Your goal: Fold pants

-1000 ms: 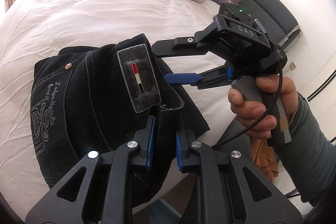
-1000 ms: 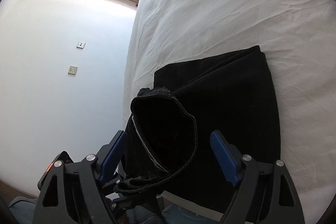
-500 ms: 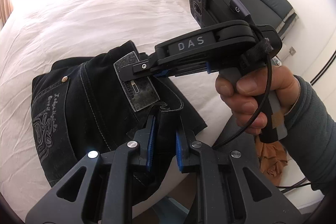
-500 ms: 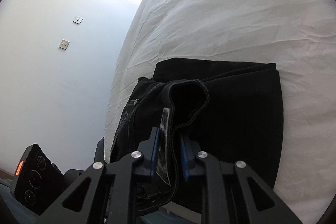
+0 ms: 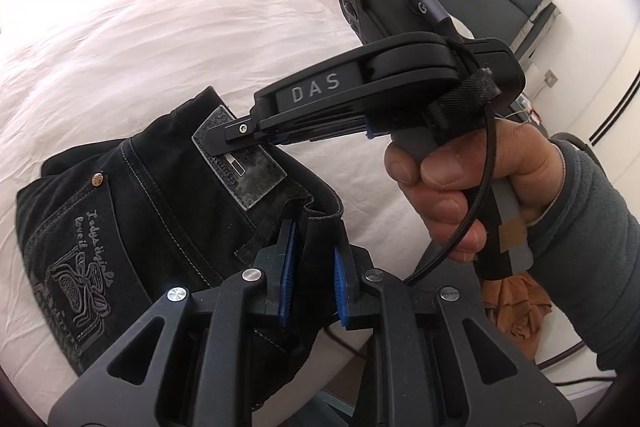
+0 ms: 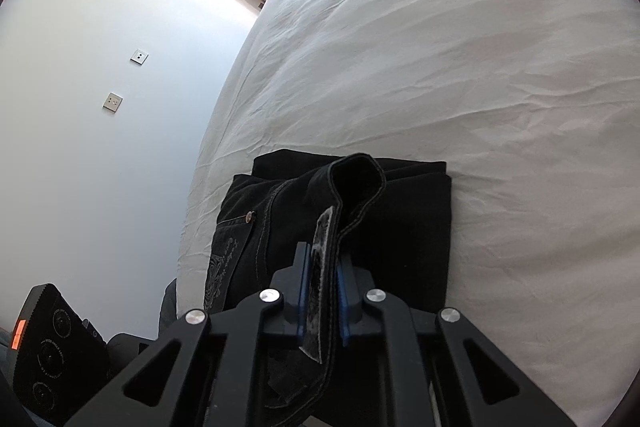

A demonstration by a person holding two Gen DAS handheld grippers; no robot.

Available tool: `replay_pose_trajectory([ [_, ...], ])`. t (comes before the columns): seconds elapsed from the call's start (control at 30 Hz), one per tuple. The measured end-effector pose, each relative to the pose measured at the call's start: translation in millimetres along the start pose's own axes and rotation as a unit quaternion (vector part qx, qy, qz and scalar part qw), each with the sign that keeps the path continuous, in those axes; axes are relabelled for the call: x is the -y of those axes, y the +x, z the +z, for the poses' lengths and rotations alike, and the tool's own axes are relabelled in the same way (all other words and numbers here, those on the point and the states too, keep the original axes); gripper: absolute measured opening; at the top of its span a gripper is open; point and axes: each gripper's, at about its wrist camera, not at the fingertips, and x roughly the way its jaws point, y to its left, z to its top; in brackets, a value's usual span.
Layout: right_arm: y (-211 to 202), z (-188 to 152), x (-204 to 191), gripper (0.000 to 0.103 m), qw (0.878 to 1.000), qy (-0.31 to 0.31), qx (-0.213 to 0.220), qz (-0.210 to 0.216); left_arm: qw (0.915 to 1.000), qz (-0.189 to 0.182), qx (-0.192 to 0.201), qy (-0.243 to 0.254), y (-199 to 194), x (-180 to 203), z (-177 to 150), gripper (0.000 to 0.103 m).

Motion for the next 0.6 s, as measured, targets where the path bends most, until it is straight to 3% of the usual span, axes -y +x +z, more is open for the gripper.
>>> replay_pose_trajectory([
  [0.43, 6.2, -5.8, 46.1, 0.014, 0.999, 0.034, 0.009, 0.0, 0.9995, -0.009, -0.03, 0.003, 36.1, -11.0, 3.5, 0.015],
  [0.53, 15.1, -11.7, 59.4, 0.02, 0.998, 0.058, 0.001, 0.013, 0.9985, -0.03, -0.04, -0.024, 35.1, -25.5, 1.9, 0.018],
  [0.6, 14.3, -14.7, 65.0, 0.032, 0.997, 0.077, 0.001, 0.028, 0.9972, -0.047, -0.041, -0.042, 22.9, -35.2, 1.1, 0.023],
])
